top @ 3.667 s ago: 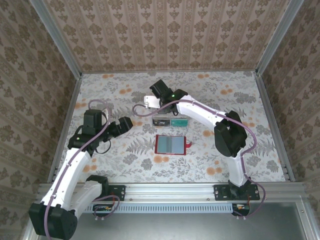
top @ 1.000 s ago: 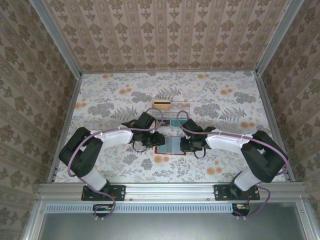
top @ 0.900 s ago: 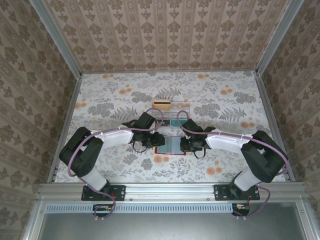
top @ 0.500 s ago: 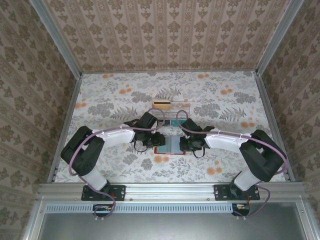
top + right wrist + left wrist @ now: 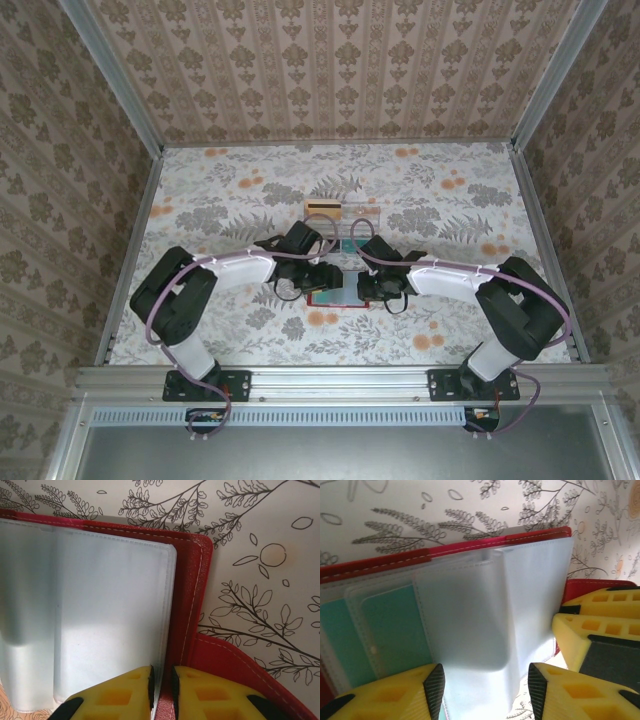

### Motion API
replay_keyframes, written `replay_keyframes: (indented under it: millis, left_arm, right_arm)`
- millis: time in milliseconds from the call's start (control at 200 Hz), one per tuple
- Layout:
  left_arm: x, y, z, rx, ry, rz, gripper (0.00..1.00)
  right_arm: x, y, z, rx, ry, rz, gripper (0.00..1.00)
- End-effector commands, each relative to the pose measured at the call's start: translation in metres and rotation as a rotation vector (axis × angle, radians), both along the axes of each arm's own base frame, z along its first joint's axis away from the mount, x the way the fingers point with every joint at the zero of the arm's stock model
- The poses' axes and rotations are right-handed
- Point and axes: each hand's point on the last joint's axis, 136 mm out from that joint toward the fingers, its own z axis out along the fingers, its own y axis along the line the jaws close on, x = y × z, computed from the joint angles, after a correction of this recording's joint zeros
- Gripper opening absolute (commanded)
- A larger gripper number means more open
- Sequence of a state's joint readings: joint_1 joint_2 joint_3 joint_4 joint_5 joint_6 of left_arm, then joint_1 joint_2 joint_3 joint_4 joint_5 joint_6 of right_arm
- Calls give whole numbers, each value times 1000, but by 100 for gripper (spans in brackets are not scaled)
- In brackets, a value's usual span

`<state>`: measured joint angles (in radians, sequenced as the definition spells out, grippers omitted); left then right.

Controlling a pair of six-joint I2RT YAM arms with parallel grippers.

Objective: Take the credit cards out of the card holder

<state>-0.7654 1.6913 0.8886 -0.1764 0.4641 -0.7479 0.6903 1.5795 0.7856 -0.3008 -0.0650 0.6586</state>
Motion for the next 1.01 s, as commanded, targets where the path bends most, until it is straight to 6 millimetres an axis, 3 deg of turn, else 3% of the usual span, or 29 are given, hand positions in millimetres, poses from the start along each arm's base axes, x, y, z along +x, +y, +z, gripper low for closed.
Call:
replay_keyframes:
  millis: [0,350,695,1000]
  left_arm:
    - [-1,-10,-1,-23,7,-44,55]
    - [4,-35,8,-95,14,-96,55]
    - [1,-59,32,-235,8,-149,50]
    - [1,-67,45,-287,1,-171,50]
  right_arm:
    - [-7,1,-13,-14,45,10,21]
    - [-8,-1,-11,-11,41,1,21]
    - [-8,-2,-10,4,32,-21,22]
    - [2,-8,8,91,-34,-85,22]
